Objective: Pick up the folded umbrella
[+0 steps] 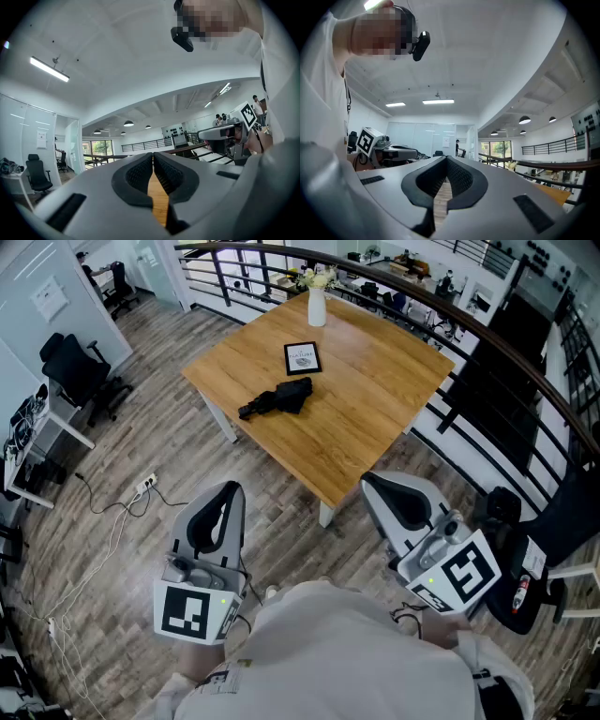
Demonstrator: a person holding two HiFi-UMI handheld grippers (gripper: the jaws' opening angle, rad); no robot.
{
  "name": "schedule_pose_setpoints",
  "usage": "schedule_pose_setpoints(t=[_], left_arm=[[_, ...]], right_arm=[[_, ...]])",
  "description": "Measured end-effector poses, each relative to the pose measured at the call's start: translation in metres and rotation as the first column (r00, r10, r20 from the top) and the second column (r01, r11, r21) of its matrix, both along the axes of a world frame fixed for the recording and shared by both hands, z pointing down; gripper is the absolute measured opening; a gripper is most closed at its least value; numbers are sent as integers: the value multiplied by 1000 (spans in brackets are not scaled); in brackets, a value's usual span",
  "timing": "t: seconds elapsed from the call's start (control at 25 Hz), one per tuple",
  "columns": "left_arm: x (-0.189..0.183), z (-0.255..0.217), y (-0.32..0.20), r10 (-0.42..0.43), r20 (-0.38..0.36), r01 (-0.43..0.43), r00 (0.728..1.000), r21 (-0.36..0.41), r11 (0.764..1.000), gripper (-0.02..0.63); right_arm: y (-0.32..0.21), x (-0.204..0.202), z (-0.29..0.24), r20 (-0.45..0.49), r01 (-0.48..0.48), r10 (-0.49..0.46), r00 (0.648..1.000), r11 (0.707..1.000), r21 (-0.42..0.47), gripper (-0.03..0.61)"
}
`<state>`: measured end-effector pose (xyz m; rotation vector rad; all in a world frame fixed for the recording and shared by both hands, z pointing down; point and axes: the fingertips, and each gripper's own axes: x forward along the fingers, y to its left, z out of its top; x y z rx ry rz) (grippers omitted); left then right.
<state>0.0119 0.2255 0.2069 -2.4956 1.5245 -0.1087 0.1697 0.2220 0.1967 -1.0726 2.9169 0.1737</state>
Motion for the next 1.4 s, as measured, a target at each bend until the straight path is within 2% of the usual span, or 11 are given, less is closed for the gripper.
schedule_pose_setpoints(t=[0.32,0.52,0.56,0.6,0.64,0.76,1.08,1.4], left_arm=[[22,5,12,6,3,-6,1000,-8,1000,25],[35,9,17,26,16,-26,1000,-22,999,25],[37,9,18,30,18,-30,999,-24,999,25],[40,8,18,34,18,-34,999,-24,999,25],[43,7,18,37,16,-37,999,-22,999,25],[48,3,17,44,10,-44,999,-20,999,25],[51,16,15,30,4,-30,1000,-53,998,25],[36,33,-2,-18,5,18,1000,-93,995,25]], right_arm=[[12,23,5,58,11,-11,998,1000,-8,28],[28,29,-5,158,73,-75,985,997,20,43],[29,30,-5,160,72,-75,984,997,22,128],[29,30,-3,150,70,-72,986,997,21,292],[29,30,-1,133,68,-70,989,998,17,334],[29,29,7,98,71,-70,993,997,-4,334],[26,39,18,116,68,-65,991,997,-30,334],[2,22,41,105,129,-121,987,989,-73,333]])
